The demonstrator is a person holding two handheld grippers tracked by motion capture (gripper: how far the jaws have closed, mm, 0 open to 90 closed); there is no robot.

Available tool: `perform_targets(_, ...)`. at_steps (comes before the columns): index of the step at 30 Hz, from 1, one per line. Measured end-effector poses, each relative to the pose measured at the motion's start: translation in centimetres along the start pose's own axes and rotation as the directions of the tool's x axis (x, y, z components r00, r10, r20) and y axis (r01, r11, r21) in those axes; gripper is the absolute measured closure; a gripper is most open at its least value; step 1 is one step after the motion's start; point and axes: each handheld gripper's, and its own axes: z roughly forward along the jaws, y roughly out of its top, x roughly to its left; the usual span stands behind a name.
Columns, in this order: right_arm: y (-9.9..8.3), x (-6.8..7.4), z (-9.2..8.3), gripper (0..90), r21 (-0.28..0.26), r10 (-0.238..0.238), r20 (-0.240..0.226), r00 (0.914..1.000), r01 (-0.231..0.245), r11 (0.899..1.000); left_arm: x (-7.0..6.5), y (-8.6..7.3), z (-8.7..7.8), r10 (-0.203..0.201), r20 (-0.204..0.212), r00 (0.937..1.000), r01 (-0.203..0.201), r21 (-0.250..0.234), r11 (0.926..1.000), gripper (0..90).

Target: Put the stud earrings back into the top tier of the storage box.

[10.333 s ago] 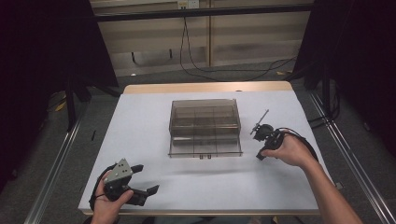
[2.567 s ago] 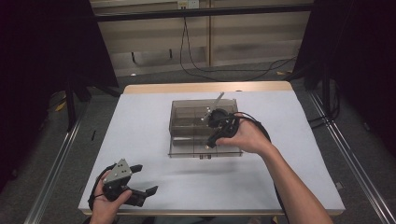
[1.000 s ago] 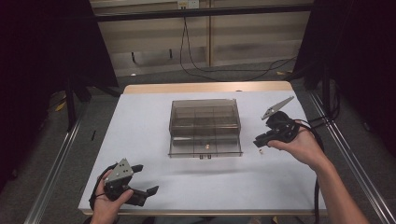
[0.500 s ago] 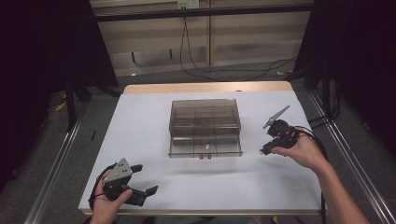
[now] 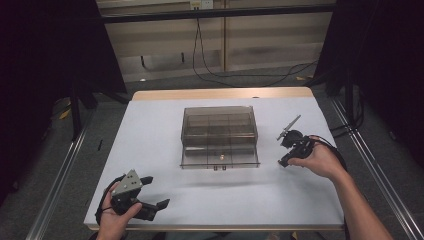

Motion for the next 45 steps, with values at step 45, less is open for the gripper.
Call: perform_targets(45,1.6,-0.2,1.3,79.5,0.037,-0.006,-0.008,0.9999,0.007,0.999,0.0,0.0,-0.1,0.004,-0.001,1.0,-0.004,0.007,1.0,5.8)
